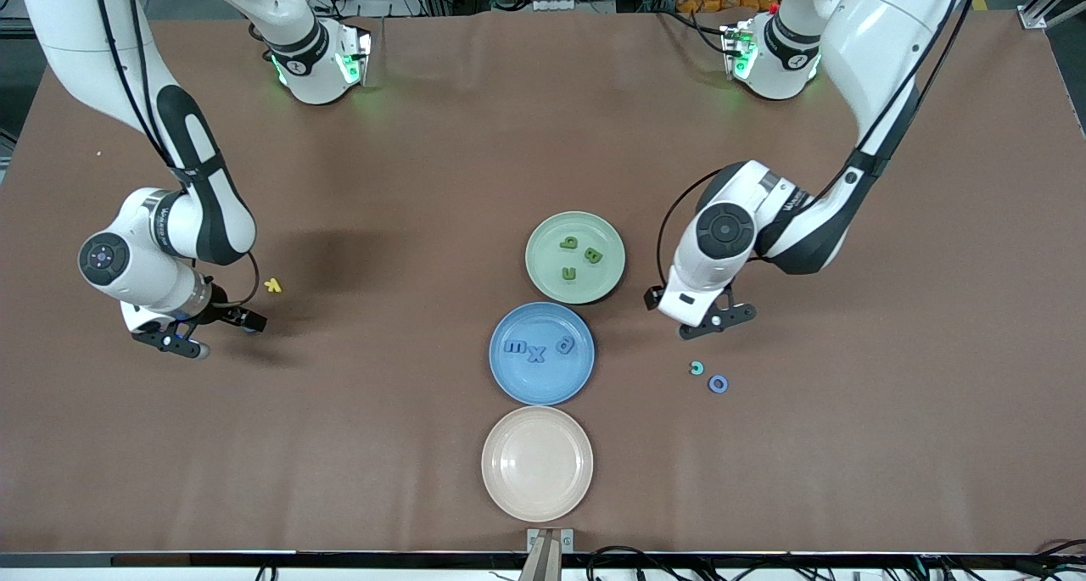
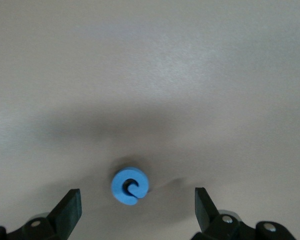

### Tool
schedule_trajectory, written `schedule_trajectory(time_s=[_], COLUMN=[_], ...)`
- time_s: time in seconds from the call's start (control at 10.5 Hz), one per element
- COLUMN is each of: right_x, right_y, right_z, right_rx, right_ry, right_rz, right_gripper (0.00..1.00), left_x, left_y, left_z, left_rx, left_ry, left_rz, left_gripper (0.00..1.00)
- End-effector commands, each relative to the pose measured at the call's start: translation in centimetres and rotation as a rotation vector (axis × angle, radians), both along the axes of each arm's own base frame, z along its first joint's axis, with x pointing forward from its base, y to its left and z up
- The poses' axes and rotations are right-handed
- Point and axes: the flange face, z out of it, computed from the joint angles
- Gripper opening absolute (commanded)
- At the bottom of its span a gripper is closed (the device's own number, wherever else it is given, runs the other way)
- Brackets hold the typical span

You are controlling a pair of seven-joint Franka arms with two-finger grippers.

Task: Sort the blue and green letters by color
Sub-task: 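Move the right gripper to the blue c while the left gripper reaches green z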

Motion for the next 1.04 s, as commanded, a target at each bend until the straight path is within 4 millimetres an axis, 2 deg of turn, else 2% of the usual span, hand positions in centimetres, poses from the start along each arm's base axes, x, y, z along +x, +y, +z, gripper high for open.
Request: schedule_trajectory(time_s=[0.0,0.28,0.47,0.66,0.76,0.85,0.95], right_x=[-1.3,-1.2,-1.2,-1.1,-1.2,-1.2,-1.1], right_y=[-0.2,0.0,0.0,0.2,0.2,0.2,0.4], right_z=[-0.1,-1.1,-1.9,-2.2,-2.4,-2.6,-2.5], right_rx=[0.004,-0.003,-0.007,-0.007,-0.008,-0.007,-0.006], right_ry=[-0.024,-0.042,-0.052,-0.057,-0.054,-0.049,-0.052], right_rz=[0.008,0.012,0.011,0.012,0.014,0.015,0.02], right_gripper=[1.0,1.0,0.94,0.9,0.84,0.61,0.32], left_x=[-2.8,-3.9,-4.1,-3.6,-3.8,-3.9,-4.1], left_y=[1.0,2.4,3.3,5.2,5.3,5.2,5.2], left_z=[-0.9,-3.1,-3.9,-4.7,-5.2,-5.4,-5.6], left_rx=[0.039,-0.008,-0.006,0.012,0.012,0.008,-0.005], left_ry=[0.009,-0.025,-0.039,-0.081,-0.075,-0.074,-0.08], left_rz=[-0.001,0.091,0.108,0.121,0.126,0.13,0.127], left_gripper=[1.0,1.0,1.0,1.0,1.0,1.0,1.0])
